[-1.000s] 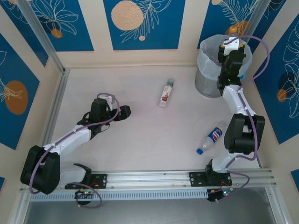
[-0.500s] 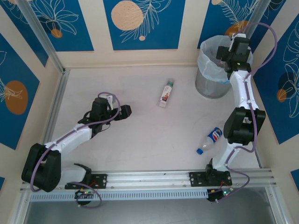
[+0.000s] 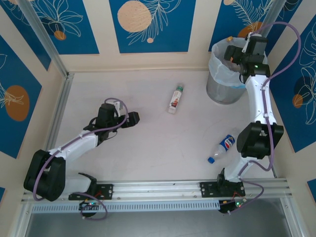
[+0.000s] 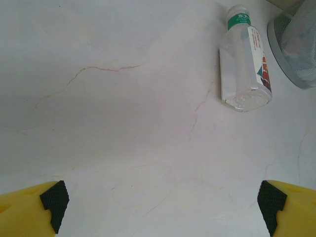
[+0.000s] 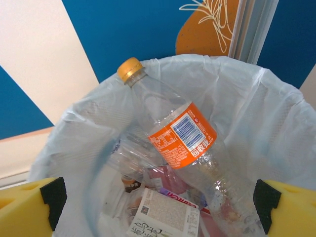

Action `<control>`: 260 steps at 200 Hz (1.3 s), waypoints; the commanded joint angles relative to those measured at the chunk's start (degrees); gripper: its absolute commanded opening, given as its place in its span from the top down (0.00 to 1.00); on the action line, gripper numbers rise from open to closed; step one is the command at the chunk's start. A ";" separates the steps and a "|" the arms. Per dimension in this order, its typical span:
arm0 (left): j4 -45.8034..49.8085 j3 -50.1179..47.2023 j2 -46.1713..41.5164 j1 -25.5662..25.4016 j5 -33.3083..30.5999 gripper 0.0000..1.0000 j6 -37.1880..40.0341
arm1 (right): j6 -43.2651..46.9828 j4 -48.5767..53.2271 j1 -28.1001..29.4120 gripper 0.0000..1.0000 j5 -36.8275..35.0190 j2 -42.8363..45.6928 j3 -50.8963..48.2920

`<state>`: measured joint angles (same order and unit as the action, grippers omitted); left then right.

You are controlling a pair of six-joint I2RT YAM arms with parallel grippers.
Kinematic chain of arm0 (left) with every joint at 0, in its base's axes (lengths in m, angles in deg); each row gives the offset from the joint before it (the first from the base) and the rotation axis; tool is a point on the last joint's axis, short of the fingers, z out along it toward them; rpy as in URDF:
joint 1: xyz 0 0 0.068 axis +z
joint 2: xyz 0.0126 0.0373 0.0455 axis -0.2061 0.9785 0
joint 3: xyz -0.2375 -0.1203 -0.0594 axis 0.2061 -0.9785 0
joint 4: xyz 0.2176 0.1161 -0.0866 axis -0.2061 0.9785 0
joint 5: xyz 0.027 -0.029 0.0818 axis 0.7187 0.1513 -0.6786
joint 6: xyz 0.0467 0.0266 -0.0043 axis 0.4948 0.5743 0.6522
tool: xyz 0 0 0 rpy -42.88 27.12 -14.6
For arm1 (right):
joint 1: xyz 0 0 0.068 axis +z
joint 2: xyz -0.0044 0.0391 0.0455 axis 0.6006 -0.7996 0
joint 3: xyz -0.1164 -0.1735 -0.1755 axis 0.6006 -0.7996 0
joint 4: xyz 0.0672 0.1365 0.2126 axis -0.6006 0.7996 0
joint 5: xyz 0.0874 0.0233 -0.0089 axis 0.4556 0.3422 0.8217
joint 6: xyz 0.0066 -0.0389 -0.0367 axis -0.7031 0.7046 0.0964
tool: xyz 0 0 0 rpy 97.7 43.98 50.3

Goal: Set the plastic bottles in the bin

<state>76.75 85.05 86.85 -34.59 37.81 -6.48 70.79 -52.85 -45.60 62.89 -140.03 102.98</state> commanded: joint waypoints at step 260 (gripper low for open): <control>-4.43 2.68 3.48 -2.00 5.89 0.01 3.48 | -22.88 36.14 -12.44 0.01 7.99 32.98 -45.42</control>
<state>72.55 85.81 90.07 -35.81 43.10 -4.36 49.20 -23.71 -54.06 70.26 -107.81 61.34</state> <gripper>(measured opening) 0.993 0.992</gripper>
